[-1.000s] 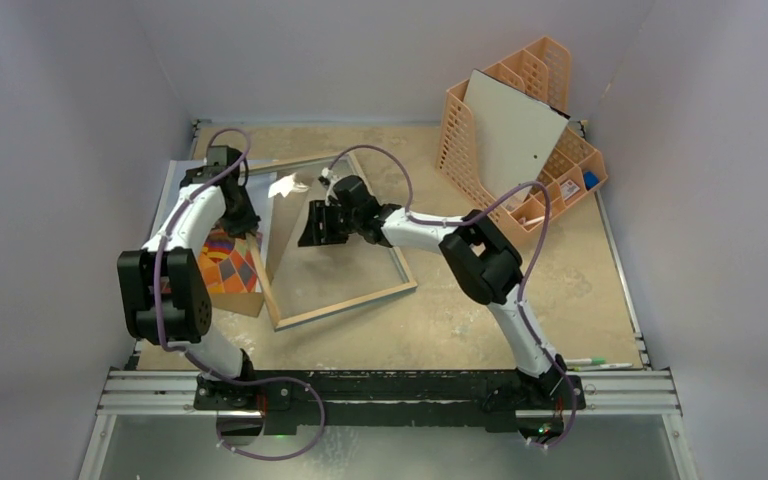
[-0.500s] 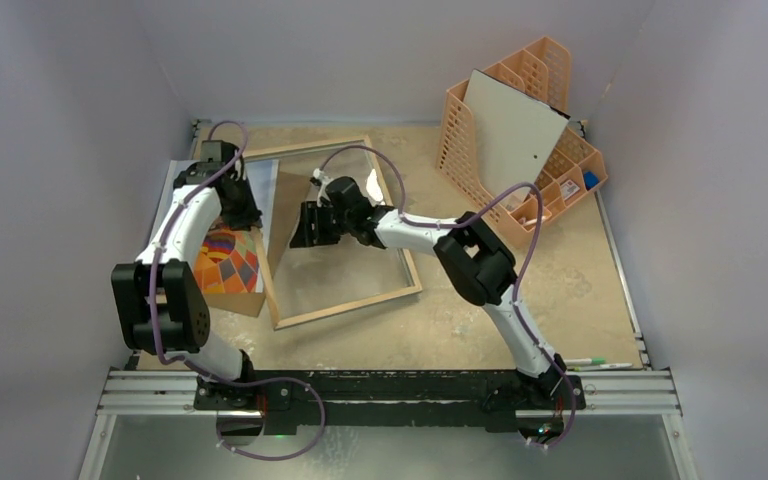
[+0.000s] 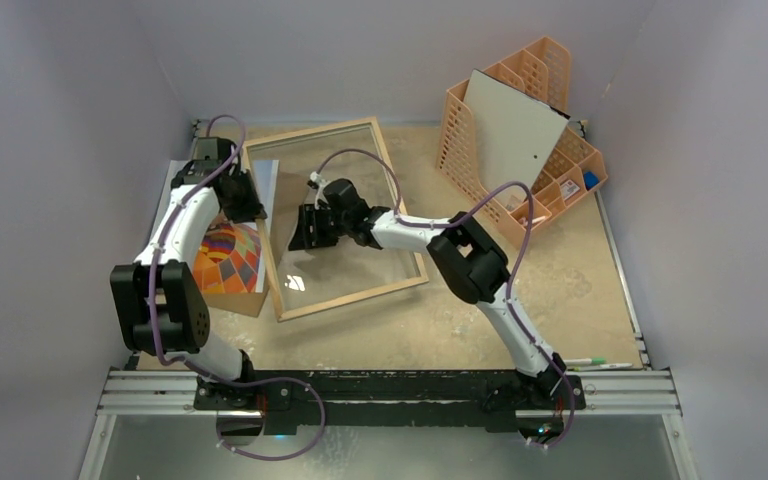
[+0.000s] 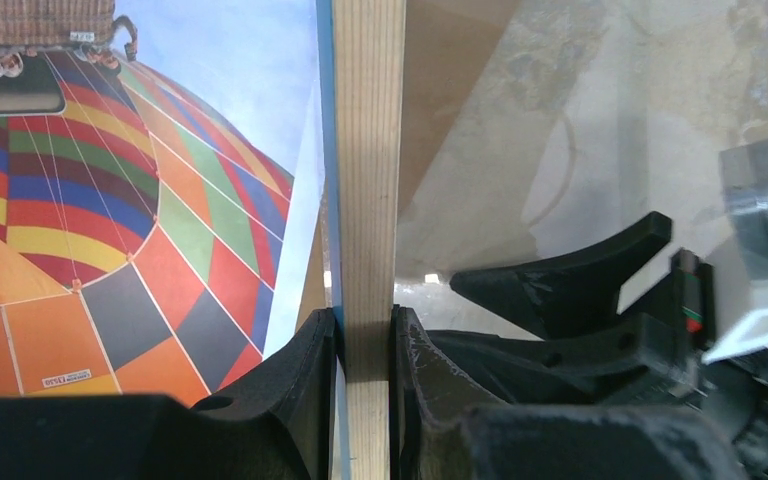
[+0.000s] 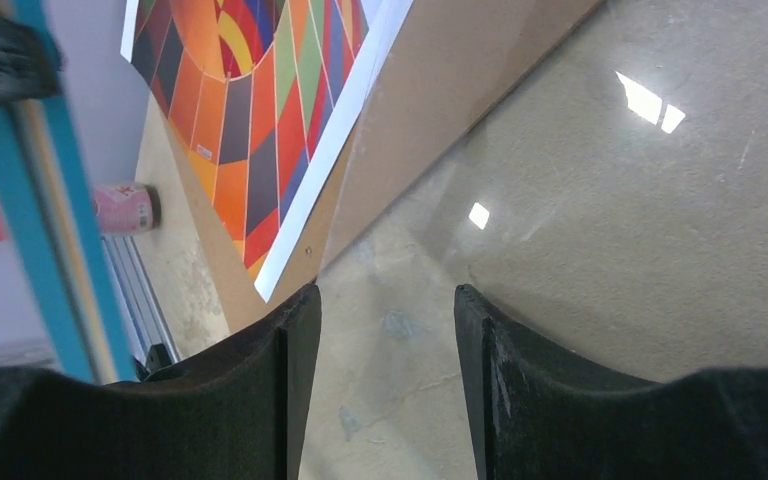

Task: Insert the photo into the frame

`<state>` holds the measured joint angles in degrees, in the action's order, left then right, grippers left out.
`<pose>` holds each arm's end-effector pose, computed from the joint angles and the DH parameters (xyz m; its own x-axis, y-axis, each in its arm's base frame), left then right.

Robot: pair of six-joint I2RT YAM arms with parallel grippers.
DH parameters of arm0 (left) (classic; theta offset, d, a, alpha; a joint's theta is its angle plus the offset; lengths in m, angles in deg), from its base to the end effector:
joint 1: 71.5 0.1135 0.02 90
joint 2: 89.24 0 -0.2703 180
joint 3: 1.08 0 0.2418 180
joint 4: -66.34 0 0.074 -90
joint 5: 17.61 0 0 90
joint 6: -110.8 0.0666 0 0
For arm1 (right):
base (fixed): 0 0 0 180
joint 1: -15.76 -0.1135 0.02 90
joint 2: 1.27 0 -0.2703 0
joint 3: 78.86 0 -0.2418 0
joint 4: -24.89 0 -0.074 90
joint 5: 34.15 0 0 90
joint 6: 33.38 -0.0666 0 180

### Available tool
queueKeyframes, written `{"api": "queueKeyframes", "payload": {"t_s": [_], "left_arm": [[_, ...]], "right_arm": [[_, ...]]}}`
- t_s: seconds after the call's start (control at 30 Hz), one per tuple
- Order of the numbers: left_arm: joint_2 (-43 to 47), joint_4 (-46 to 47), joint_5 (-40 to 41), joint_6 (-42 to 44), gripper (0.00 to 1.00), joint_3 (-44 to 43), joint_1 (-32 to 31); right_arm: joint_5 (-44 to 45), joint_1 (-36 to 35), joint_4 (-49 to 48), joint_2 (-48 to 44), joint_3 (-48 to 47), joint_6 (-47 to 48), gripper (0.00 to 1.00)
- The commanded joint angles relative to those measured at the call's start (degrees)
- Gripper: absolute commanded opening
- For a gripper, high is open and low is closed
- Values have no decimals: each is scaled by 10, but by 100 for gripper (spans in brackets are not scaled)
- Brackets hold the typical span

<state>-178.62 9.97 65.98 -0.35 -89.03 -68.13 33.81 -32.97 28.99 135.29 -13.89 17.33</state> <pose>0.3334 0.0122 0.2591 -0.7882 -0.4056 -0.4629 -0.3039 0.9105 -0.2804 0.3530 0.4401 0.1519 -0.8033 -0.0255 -0.5950 -0.5312 0.4823 0.6966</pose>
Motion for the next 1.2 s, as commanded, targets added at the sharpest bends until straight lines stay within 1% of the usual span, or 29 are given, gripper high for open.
{"api": "queueKeyframes", "payload": {"t_s": [0.0,0.07,0.23,0.37,0.5,0.57,0.7,0.8,0.9,0.97,1.07,1.17], "left_arm": [[8,51,-27,-1,0,32,11],[2,61,-53,-2,0,42,13],[-9,76,-63,-3,0,45,23],[-24,67,-47,6,0,24,43],[-48,71,-17,0,0,12,62],[-63,71,-16,2,0,5,73],[-96,63,-34,15,0,-17,85],[-113,66,-89,16,0,-33,86],[-115,97,-153,-5,0,-22,84],[-119,110,-182,-11,0,-15,80],[-126,117,-191,-16,0,-9,63],[-137,121,-187,-20,0,-7,32]], "right_arm": [[-14,0,-11,-57,-13,15,55],[10,0,-11,-88,2,20,56],[65,13,-10,-187,63,28,58],[114,40,-9,-272,131,21,58],[153,84,1,-355,206,-1,59],[174,105,15,-387,234,-3,60],[208,122,77,-402,252,18,61],[220,122,124,-398,259,19,61],[220,122,119,-416,285,17,61],[229,122,117,-426,294,19,62],[225,122,118,-429,298,29,62],[224,122,119,-428,307,32,62]]}}
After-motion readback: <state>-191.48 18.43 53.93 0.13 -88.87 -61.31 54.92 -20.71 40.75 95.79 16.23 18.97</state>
